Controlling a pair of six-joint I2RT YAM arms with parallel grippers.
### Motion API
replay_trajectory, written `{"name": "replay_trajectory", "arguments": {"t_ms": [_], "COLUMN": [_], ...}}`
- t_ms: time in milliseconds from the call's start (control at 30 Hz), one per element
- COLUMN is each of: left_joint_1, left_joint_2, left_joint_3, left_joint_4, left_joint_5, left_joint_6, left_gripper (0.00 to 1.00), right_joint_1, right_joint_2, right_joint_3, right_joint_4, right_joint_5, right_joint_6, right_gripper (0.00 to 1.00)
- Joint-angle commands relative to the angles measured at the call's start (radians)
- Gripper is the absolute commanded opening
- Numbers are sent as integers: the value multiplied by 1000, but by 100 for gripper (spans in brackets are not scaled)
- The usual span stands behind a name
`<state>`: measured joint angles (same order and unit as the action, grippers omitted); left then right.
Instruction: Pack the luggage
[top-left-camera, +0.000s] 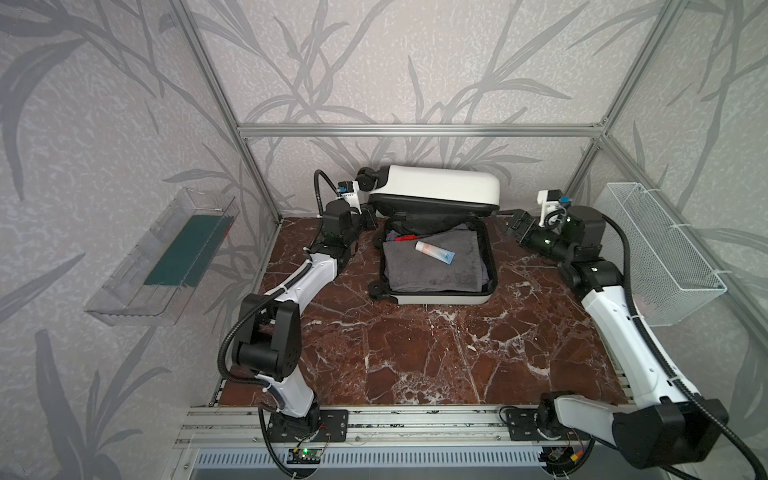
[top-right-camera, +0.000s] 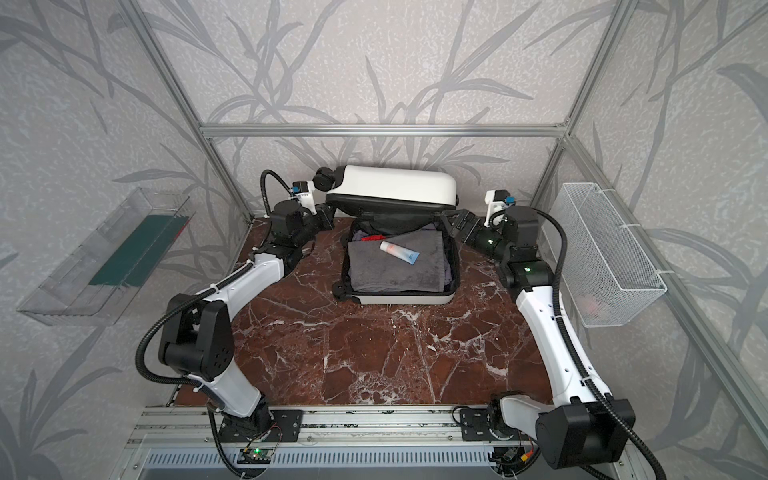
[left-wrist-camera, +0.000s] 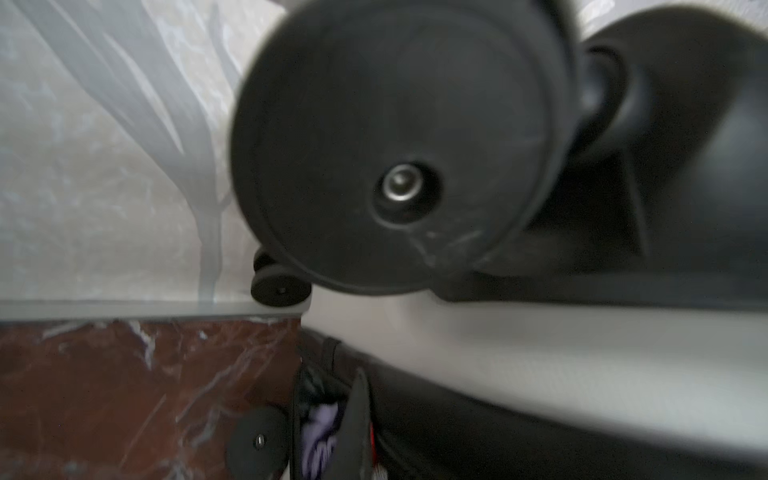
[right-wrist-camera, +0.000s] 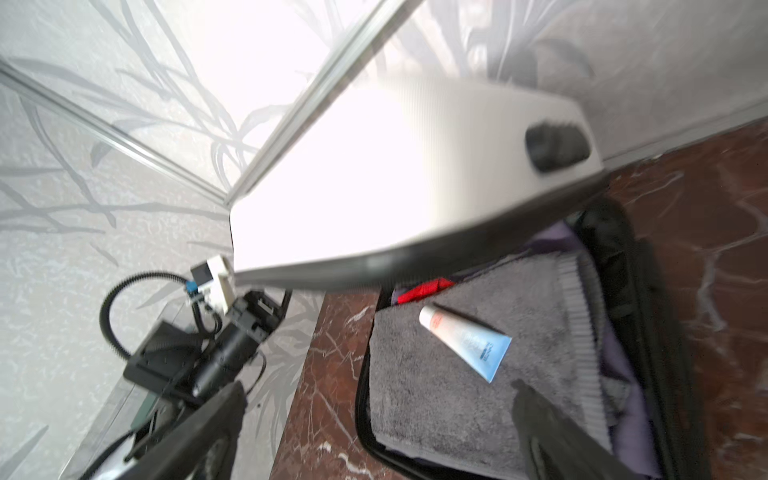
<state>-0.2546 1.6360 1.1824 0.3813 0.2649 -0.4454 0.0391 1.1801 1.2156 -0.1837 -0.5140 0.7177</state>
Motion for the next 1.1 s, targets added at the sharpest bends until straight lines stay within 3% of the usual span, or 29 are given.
{"name": "replay_trajectory", "arguments": {"t_ms": [0,67,233,367,533,633,900,1000,1067], "left_joint_1": [-86,-119,-175,-182,-180,-176,-130,-70,-21], "left_joint_2": [-160,-255,-553,-847,-1055,-1015,-656,-519,-430], "left_joint_3": [-121,-246,-583,-734,-734,-671,-360,-235,-164], "left_joint_4": [92,92,32,-200,-414,-449,-524,-559,-554], "left_joint_5": [46,-10,-176,-308,-415,-420,-304,-221,-123], "left_joint_6": [-110,-163,-339,-383,-369,-320,-138,-106,-103], "left_gripper": [37,62,99,99,99,99,99,99,99], "right_joint_1": [-53,-58,-58,-58,-58,-58,-60,-65,-71], "right_joint_2": [-54,-59,-72,-79,-97,-121,-228,-233,-229], "right_joint_3": [-11,-21,-118,-207,-295,-343,-454,-487,-526], "right_joint_4": [7,-6,36,70,76,62,-121,-157,-152], "right_joint_5": [-12,-12,-11,-9,-26,-40,42,84,92], "right_joint_6": [34,30,59,68,63,55,-69,-74,-67], "right_gripper": [99,99,99,99,99,99,99,99,93]}}
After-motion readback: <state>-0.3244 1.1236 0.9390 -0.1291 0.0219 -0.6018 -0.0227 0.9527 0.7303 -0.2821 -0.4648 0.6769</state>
